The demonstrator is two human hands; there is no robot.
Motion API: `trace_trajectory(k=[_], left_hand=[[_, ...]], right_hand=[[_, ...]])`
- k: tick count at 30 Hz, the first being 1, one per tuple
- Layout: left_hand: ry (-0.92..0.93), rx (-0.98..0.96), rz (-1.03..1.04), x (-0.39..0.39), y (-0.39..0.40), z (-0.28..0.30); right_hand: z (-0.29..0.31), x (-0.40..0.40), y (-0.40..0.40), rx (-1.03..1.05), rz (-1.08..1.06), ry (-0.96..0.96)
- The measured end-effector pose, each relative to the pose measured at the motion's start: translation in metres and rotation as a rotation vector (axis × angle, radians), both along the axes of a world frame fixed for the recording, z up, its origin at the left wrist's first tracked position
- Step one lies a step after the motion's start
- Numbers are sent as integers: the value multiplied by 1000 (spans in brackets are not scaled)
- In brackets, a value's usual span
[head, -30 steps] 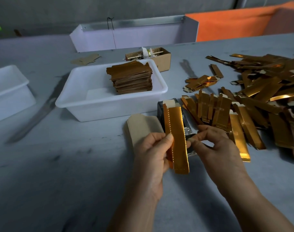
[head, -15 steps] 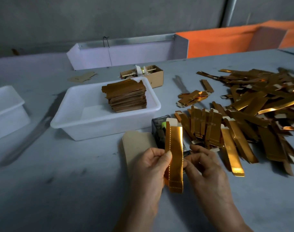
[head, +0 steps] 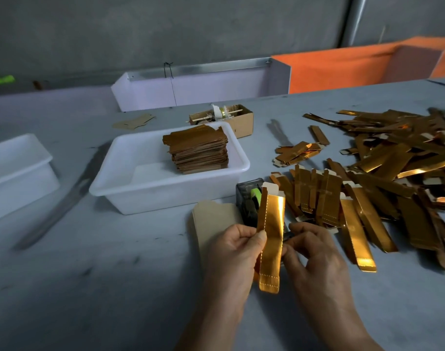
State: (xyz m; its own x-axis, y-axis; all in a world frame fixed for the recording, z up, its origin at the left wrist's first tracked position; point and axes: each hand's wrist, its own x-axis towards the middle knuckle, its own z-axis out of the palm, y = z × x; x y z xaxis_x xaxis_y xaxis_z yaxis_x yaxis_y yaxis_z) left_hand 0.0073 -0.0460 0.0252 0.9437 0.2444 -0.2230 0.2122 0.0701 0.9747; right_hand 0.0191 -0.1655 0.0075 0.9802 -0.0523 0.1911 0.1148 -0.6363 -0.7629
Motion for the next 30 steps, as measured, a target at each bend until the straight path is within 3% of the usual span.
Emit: trace_trajectory(k=[9,16,21,24,26,28,30], left_hand=[[-22,88,6,1,-1,2],[-56,207,0,1,-3,6],[17,-96,-70,0,4,6],[-81,-304,-68,-4,9,4],[-165,-344,-96,-7,10,2],[-216,-284,-150,-8,10,1],[-232,-75,-196,-9,11,-2]], right_hand=[[3,3,3,-113,-17,-46],[4,7,-9,-66,-15,18],[8,0,-22,91,35,16],[8,0,-22,272,60,104],[4,1,-18,322,67,135],[-1,1,-15,324,73,153],[-7,1,-12,322,89,167]])
